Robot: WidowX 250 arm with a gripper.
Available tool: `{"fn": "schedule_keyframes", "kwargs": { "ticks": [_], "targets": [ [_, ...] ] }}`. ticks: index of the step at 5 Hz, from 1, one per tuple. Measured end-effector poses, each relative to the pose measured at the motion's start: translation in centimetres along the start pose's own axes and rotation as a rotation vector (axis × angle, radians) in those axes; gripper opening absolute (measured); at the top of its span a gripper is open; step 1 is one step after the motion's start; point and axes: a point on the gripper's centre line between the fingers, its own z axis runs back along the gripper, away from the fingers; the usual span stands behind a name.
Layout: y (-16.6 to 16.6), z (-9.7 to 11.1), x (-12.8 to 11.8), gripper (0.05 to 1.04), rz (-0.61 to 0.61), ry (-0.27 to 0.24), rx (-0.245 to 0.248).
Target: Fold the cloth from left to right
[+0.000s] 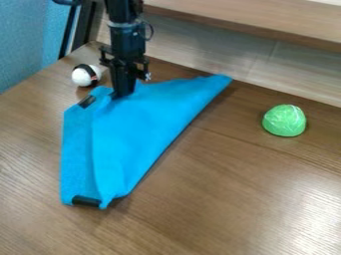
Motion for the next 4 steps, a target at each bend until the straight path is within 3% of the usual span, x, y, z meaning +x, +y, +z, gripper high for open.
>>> {"fn": "schedule_keyframes", "kwargs": {
  "ticks": [3, 4],
  "targets": [
    [-0.5, -2.1, -0.6, 0.078, -0.001, 0.002, -0.015],
    [-0.6, -2.8, -0.8, 0.235, 0.001, 0.002, -0.018]
  ]
}}
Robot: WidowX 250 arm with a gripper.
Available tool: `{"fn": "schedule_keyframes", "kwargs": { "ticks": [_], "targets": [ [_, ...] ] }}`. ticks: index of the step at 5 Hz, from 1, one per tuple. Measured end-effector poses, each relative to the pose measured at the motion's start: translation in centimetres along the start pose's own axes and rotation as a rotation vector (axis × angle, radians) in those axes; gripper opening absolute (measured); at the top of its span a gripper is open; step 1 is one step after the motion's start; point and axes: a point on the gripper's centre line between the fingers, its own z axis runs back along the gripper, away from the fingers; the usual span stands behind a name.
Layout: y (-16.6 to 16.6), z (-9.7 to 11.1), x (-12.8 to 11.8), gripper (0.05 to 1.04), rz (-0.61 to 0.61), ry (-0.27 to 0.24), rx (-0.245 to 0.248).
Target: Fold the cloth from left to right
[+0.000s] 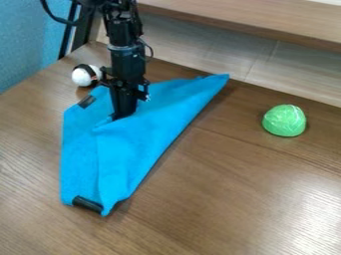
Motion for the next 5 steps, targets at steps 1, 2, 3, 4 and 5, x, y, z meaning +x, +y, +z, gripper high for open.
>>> {"fn": "schedule_keyframes", "kwargs": {
  "ticks": [1, 2, 3, 4, 5],
  "targets": [
    [-0.6, 0.1, -0.1, 0.500, -0.003, -0.028, -0.024],
    [-0.6, 1.8, 0.0, 0.805, 0.023, -0.112, -0.080],
    [-0.8, 3.0, -0.2, 1.000, 0.032, -0.186, -0.129],
    [-1.3, 4.8, -0.2, 1.001, 0.031, -0.217, -0.120],
    [-2.7, 5.5, 0.2, 1.000, -0.013, -0.209, -0.100]
  ]
}}
